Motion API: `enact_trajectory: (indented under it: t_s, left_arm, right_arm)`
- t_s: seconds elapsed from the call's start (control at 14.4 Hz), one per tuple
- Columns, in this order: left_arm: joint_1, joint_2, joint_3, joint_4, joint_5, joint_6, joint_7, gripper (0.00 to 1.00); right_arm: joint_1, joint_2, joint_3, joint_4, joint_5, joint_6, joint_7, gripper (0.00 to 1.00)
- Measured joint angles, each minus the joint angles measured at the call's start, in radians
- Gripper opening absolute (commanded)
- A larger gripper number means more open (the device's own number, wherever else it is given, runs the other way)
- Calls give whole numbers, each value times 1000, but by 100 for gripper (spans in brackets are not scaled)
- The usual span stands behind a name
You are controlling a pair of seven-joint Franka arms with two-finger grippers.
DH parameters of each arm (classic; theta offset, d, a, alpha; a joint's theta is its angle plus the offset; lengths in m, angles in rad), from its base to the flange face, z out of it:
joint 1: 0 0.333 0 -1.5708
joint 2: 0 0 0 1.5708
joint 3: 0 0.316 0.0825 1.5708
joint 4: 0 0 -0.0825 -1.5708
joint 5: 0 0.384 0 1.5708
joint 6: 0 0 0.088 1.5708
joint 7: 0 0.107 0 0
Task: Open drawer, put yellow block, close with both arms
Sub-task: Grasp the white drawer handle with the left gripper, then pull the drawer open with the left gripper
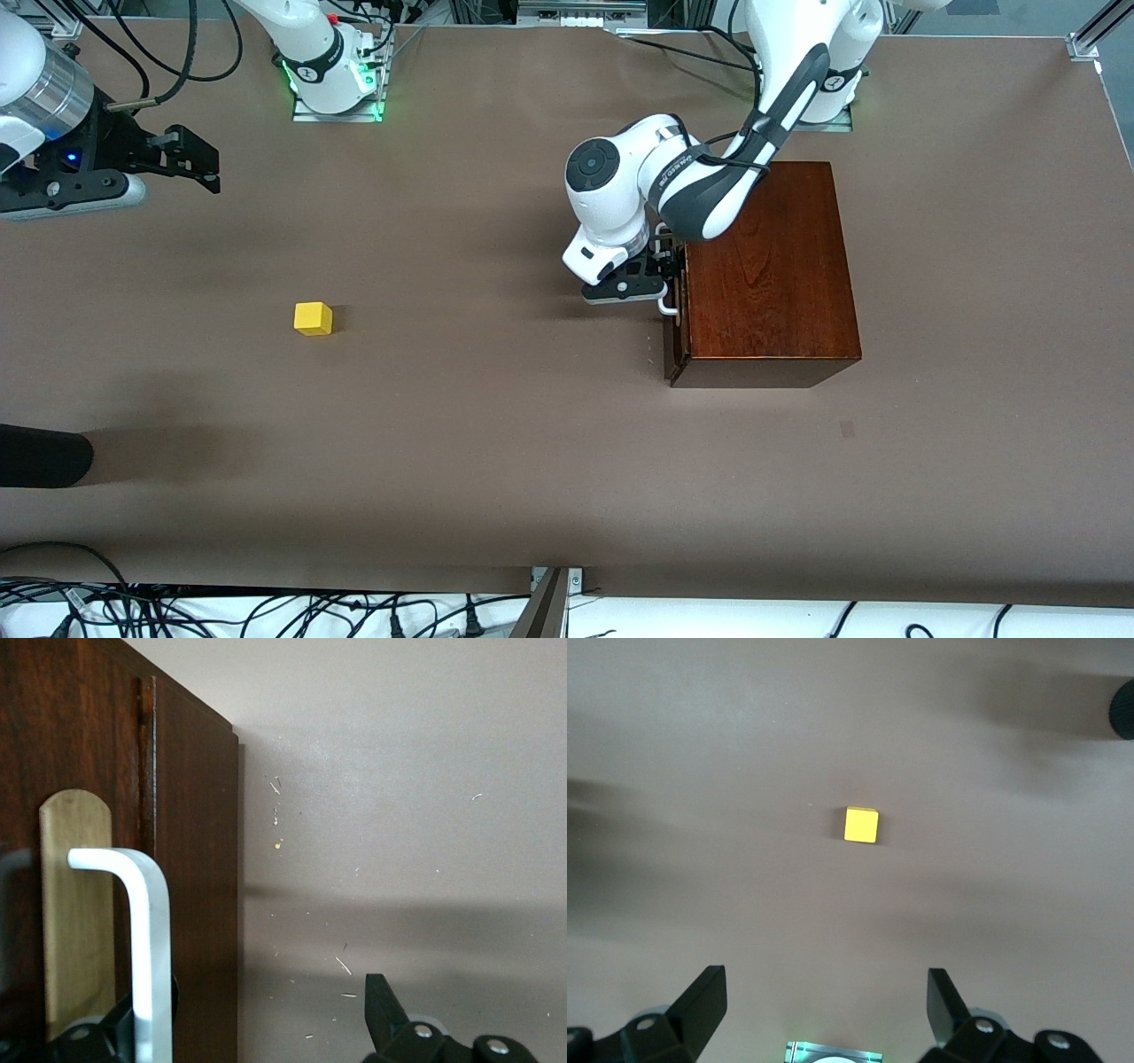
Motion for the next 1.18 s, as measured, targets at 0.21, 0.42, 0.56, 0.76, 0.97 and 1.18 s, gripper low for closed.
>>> enact_trajectory:
  t_s: [0.21, 0.42, 0.56, 0.76, 0.97, 1.18]
  left_arm:
    - [0, 0, 0, 0, 0, 0, -1, 100]
    - [-5, 0, 0, 0, -2, 12, -7, 100]
    - [-11, 0, 3, 0, -2, 14, -8, 100]
    - [-18, 1, 8, 1, -2, 19, -9, 100]
    - [-36, 7, 16, 12, -4, 29, -19, 100]
    - [-56, 24, 21, 40, -4, 29, -33, 100]
  right_arm:
    - [0, 0, 0, 0, 0, 0, 0, 100]
    - [0, 0, -1, 0, 0, 2, 2, 100]
    - [0, 0, -2, 0, 0, 3, 2, 100]
    - [0, 0, -2, 0, -1, 3, 2, 100]
    - [1, 1, 2, 0, -1, 3, 2, 100]
    - [4, 10, 4, 0, -1, 8, 2, 100]
